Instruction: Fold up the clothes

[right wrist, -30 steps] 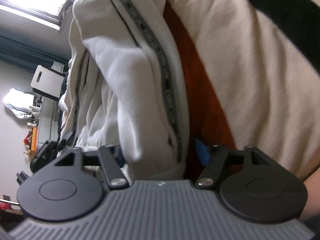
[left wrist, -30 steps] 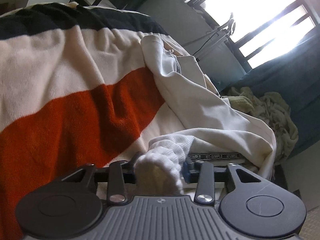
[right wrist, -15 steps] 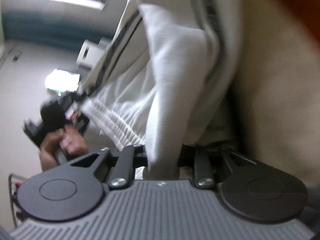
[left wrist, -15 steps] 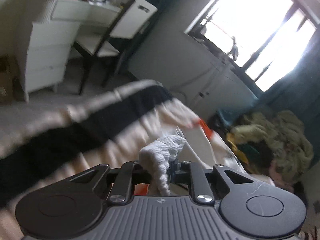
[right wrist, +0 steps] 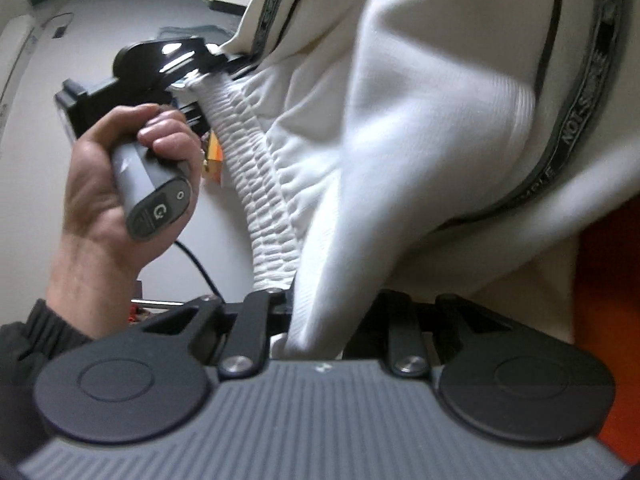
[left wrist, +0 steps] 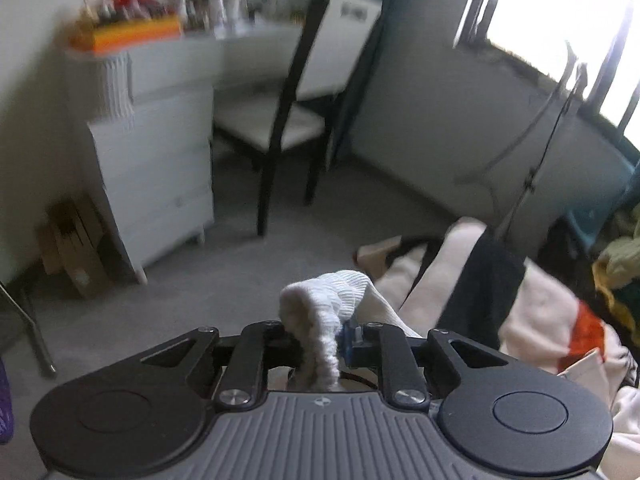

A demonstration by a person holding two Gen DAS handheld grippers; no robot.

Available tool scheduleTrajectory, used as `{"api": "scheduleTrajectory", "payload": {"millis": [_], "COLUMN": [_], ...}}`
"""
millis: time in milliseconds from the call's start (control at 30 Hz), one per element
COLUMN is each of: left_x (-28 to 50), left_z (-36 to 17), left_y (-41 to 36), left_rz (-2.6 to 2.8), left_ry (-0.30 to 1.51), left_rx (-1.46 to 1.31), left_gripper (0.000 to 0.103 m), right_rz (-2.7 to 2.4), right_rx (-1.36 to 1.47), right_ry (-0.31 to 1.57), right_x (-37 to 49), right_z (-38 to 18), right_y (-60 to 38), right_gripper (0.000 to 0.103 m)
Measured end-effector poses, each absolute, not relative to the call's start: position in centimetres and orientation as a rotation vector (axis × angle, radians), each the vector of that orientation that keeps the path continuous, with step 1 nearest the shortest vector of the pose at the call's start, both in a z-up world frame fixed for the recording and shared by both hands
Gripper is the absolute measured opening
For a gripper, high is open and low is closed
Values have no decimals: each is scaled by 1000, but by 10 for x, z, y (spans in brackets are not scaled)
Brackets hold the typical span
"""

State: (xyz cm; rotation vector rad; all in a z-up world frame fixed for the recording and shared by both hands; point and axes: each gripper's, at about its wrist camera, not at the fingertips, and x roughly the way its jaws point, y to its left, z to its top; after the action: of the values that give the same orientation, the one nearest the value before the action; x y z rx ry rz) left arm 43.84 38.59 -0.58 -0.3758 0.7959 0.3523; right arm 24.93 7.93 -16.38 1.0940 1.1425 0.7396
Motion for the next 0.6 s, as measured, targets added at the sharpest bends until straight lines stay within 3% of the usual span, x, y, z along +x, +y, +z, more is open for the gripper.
{"api": "scheduleTrajectory", "payload": {"millis": [167,267,300,400,467,600], "left_x": [463,451,443,418,401,356], "left_z": [-22,-14,-9,11,27,59], "left_y": [405,388,379,352,333,291], "left_rz": [327,343,347,335,318,265], "left_ry": [878,870,861,836,808,749], "left_rx": [-446,-338,-310,-246,-215,-200], "left_gripper": [28,41,51,69,78,84], "right_rz": [762,771,771,729,711,706], "right_rx": [1110,1035,992,938,920,820], "right_ry": [1255,1262,1255,1252,1219,1137], "right_x": [273,273,271,268,278,241], "right_z": [-182,-164,-156,-135,-123,-83], "right_y": [87,85,84,75,61,33], "right_gripper": [26,31,32,49,84,86]}}
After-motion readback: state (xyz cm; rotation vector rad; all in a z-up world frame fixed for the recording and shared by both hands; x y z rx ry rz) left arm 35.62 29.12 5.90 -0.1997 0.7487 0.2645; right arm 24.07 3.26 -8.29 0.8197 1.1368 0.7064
